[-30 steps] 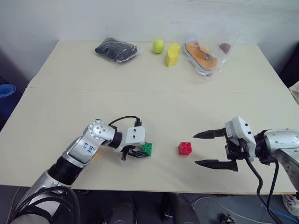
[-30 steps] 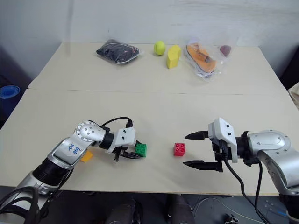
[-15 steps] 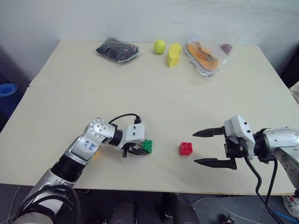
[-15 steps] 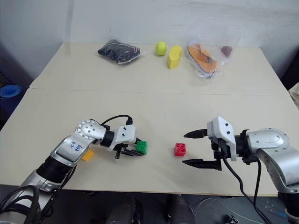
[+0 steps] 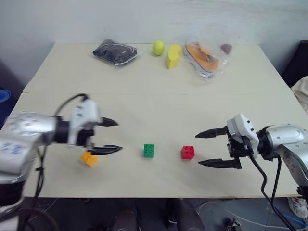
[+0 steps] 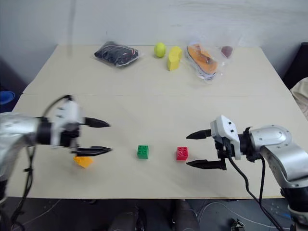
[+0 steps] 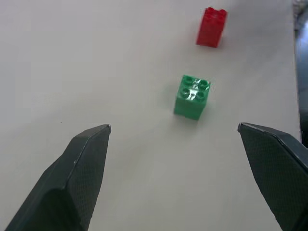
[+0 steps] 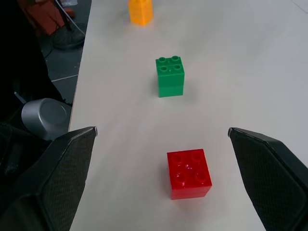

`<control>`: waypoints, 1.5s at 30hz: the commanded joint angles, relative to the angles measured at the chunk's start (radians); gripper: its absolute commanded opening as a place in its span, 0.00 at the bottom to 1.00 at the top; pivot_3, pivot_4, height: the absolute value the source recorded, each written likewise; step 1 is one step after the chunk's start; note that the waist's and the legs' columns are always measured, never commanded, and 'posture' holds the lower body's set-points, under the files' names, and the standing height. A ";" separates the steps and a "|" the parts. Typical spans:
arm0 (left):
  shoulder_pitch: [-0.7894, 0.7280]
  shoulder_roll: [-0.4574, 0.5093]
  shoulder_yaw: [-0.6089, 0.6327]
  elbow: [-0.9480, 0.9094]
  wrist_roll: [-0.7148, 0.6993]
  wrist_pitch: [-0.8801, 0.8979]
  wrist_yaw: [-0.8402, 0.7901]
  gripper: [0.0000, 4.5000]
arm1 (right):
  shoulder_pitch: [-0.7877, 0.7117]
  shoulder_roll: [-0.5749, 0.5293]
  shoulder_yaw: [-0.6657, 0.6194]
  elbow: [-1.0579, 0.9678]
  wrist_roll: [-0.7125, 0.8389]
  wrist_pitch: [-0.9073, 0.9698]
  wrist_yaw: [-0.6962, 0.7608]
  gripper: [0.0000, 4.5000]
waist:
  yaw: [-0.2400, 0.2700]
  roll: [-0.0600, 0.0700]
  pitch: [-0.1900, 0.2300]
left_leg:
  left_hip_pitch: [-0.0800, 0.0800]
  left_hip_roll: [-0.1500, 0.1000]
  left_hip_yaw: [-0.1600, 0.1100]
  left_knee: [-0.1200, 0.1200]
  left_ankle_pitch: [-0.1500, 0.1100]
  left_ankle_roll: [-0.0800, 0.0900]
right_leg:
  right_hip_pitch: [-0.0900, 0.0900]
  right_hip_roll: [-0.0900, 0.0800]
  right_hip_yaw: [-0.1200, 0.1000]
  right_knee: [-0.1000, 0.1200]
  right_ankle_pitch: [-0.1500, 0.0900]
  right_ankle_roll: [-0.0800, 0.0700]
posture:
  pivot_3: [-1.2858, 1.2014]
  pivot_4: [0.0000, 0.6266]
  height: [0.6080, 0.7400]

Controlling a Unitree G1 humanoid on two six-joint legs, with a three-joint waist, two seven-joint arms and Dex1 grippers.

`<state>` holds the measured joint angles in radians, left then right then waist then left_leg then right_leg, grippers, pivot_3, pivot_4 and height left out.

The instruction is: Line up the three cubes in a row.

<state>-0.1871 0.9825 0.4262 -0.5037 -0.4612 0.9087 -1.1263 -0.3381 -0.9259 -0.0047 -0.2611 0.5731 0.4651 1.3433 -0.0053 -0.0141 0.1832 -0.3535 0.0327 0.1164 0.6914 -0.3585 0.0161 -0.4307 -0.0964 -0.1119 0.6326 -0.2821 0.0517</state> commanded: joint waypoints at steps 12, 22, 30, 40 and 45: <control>0.564 -0.202 0.244 -0.068 0.113 -0.216 0.148 0.99 | -0.065 0.026 0.044 0.041 -0.015 -0.039 0.068 1.00 | 0.015 0.000 0.000 | 0.000 0.000 -0.004 0.000 -0.005 0.001 | 0.002 -0.003 -0.002 -0.004 0.000 0.000 | 0.52 0.24 1.00; 0.348 -0.166 -0.003 0.156 0.131 -0.301 0.198 0.99 | -0.031 0.012 0.011 -0.010 -0.002 -0.011 0.042 1.00 | 0.002 0.001 0.000 | 0.000 0.000 -0.003 -0.002 -0.006 0.001 | 0.002 -0.004 -0.003 -0.005 0.000 0.000 | 0.52 0.24 1.00; 0.296 -0.163 -0.082 0.220 0.119 -0.306 0.207 0.53 | -0.005 0.013 -0.005 -0.038 0.004 -0.001 0.016 1.00 | 0.002 0.001 0.000 | 0.000 0.000 -0.002 -0.002 -0.006 0.001 | 0.001 -0.003 -0.003 -0.005 0.000 0.000 | 0.52 0.24 1.00; 0.189 -0.039 -0.196 0.300 0.121 -0.559 -0.049 0.34 | 0.028 -0.015 -0.033 -0.052 0.016 0.002 0.019 1.00 | 0.008 0.001 0.000 | 0.000 0.000 -0.002 -0.003 -0.006 0.001 | 0.001 -0.004 -0.003 -0.005 0.000 0.000 | 0.52 0.24 1.00; -0.061 0.001 -0.388 0.520 0.216 -0.792 -0.246 0.34 | 0.080 -0.046 -0.074 -0.066 0.027 0.006 0.020 1.00 | 0.007 0.002 0.000 | 0.000 -0.001 -0.003 -0.003 -0.006 0.001 | 0.001 -0.005 -0.004 -0.005 0.000 0.000 | 0.52 0.24 1.00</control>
<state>-0.2075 0.9745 0.0838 -0.0368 -0.2694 0.1904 -1.3056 -0.2674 -0.9494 -0.0363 -0.2922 0.5789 0.4688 1.3616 0.0016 -0.0119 0.1835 -0.3540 0.0314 0.1143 0.6887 -0.3642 0.0169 -0.4295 -0.1009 -0.1160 0.6277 -0.2821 0.0514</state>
